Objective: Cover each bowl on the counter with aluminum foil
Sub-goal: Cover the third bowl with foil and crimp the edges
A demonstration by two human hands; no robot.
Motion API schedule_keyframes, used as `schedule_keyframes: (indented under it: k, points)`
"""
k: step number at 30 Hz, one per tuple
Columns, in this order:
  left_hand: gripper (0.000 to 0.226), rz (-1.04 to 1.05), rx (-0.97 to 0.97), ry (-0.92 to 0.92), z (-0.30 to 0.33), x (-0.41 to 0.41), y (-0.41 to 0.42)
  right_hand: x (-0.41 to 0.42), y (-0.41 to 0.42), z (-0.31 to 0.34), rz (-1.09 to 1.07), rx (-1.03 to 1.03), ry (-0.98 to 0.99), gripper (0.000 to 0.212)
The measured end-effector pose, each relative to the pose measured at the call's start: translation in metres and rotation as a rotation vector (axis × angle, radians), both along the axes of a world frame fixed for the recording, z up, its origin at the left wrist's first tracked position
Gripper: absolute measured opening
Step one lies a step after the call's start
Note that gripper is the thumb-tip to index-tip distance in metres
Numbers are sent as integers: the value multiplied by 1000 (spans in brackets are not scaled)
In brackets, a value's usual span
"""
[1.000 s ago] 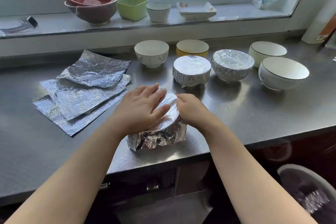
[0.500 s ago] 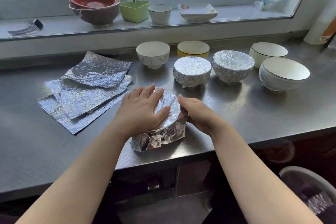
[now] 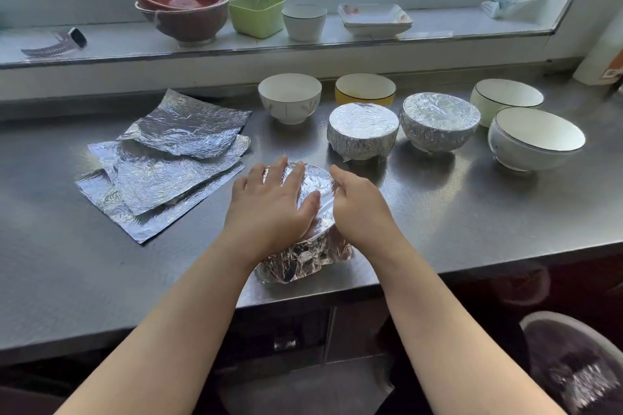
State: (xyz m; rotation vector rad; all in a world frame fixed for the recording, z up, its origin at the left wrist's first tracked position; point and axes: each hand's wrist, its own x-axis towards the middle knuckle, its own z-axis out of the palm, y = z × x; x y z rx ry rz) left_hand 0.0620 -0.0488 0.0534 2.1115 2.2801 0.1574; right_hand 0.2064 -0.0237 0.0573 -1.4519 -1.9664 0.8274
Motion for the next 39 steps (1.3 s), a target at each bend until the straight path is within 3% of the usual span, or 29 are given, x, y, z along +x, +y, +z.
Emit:
schedule_keyframes:
  k: [9, 20, 23, 25, 29, 32, 39]
  points:
    - [64, -5, -4, 4, 0, 0, 0, 3, 10, 4, 57, -218, 186, 53]
    - [66, 19, -24, -19, 2, 1, -2, 11, 4, -15, 144, -471, 689, 40]
    - [73, 58, -33, -44, 5, 4, -4, 9, 2, -19, 45, -495, 665, 40]
    - [79, 85, -56, -82, 7, 6, -7, 9, 8, -20, 0, -455, 552, 26]
    - [86, 110, -105, -155, 12, 6, -14, 12, 20, -1, 45, -279, 428, 50]
    - [90, 117, -110, -174, 14, 6, -15, 7, 26, 10, 157, -216, 368, 48]
    - [96, 124, -65, -54, 7, 13, -19, -6, 39, -6, 182, -404, 342, 33]
